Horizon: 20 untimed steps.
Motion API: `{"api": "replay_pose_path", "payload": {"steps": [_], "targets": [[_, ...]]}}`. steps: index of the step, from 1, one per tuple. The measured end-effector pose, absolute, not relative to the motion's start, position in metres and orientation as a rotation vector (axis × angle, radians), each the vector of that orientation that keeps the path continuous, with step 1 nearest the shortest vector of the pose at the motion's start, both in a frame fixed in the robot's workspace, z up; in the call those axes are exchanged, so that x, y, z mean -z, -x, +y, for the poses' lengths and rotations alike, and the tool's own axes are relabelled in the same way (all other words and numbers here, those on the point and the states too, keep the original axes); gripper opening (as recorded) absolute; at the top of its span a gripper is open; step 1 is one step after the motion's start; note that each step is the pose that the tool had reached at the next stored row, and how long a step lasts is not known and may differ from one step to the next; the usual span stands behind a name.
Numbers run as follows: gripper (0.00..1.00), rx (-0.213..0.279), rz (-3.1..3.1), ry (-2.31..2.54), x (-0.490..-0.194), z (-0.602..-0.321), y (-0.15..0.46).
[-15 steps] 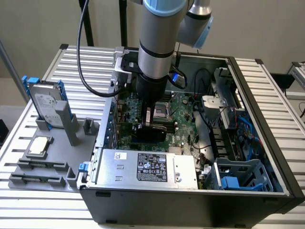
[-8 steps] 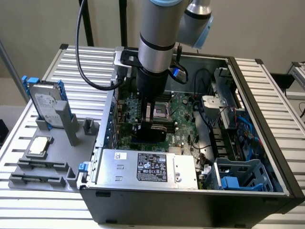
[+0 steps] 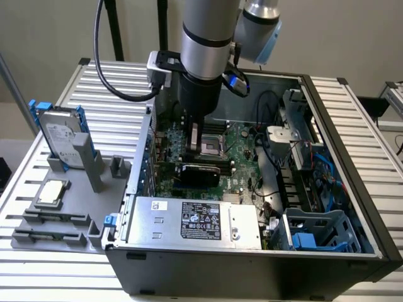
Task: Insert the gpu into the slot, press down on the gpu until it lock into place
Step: 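Insert the gpu into the slot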
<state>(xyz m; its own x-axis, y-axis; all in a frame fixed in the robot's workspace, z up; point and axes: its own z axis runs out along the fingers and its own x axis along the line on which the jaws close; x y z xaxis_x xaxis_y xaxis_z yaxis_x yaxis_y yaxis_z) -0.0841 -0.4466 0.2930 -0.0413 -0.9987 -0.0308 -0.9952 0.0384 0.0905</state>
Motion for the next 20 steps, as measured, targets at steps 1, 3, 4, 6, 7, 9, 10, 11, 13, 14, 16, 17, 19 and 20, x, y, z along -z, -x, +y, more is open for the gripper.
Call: {"api": "replay_pose_path", "payload": {"steps": [1, 3, 4, 6, 7, 9, 10, 11, 13, 14, 16, 17, 19, 20], "targets": [[0.19, 0.134, -2.234, -2.147, -0.293, -0.446, 0.085], [0.13, 0.133, -2.235, -2.147, -0.293, -0.446, 0.086], [0.11, 0.131, -2.236, -2.148, -0.293, -0.445, 0.087], [0.11, 0.128, -2.237, -2.150, -0.291, -0.445, 0.087], [0.11, 0.126, -2.238, -2.151, -0.290, -0.444, 0.087], [0.11, 0.122, -2.240, -2.153, -0.287, -0.444, 0.087], [0.11, 0.120, -2.241, -2.154, -0.286, -0.444, 0.087], [0.11, 0.118, -2.242, -2.155, -0.285, -0.443, 0.088], [0.11, 0.113, -2.245, -2.158, -0.282, -0.443, 0.089], [0.11, 0.111, -2.246, -2.159, -0.280, -0.442, 0.089], [0.11, 0.106, -2.248, -2.161, -0.276, -0.441, 0.090], [0.11, 0.104, -2.249, -2.163, -0.275, -0.441, 0.090], [0.11, 0.100, -2.250, -2.164, -0.271, -0.440, 0.091], [0.11, 0.099, -2.251, -2.164, -0.270, -0.440, 0.091]]}}
